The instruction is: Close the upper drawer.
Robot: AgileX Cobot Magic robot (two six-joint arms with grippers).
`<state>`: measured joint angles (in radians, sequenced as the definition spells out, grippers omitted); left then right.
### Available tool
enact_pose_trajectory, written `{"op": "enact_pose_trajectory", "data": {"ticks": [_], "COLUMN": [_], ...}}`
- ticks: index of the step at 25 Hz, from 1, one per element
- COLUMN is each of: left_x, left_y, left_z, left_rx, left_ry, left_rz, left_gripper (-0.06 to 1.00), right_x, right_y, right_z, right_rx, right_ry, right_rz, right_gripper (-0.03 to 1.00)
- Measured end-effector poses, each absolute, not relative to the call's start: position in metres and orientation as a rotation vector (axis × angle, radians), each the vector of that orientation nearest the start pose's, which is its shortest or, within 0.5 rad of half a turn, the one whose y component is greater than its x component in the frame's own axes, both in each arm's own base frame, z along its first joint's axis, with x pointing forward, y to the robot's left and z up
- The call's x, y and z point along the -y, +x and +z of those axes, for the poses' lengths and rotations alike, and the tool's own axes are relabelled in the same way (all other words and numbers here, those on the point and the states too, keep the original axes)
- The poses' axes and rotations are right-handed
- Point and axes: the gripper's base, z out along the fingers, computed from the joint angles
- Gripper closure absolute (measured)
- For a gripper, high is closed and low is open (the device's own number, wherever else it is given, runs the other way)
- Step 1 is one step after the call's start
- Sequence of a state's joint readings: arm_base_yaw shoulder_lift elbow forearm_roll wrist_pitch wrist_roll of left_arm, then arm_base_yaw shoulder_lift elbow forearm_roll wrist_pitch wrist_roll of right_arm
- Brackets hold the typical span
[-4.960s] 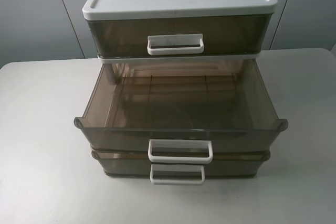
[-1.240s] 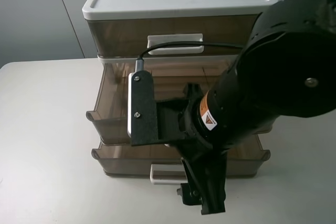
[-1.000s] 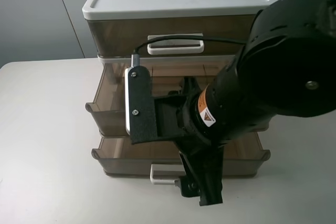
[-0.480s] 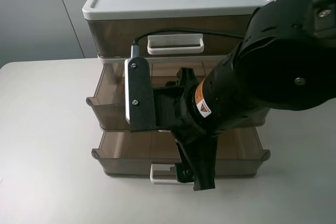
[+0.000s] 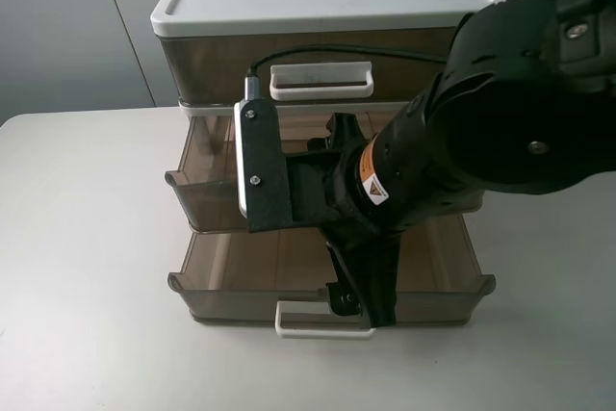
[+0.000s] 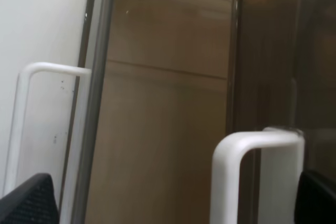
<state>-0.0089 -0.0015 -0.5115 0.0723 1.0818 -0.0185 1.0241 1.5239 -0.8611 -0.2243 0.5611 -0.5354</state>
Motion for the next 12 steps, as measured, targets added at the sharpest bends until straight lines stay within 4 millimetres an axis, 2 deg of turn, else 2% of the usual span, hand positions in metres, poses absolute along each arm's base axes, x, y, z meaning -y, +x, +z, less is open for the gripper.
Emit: {"op": "enact_pose_trajectory", "data": {"ticks": [12], "left_x": [-0.006], "left_y": [-0.007], "left_z": [0.279], "left_rx": [-2.051], "left_ry": [-0.015], "left_rz": [0.070], "left_gripper": [0.20], "right_x": [-0.242], "right_y": [0.171], "right_z": [0.203], "right_rx": [-1.666], "right_ry": [-2.023], "right_rz": [-0.131], "right_gripper": [0.29]}}
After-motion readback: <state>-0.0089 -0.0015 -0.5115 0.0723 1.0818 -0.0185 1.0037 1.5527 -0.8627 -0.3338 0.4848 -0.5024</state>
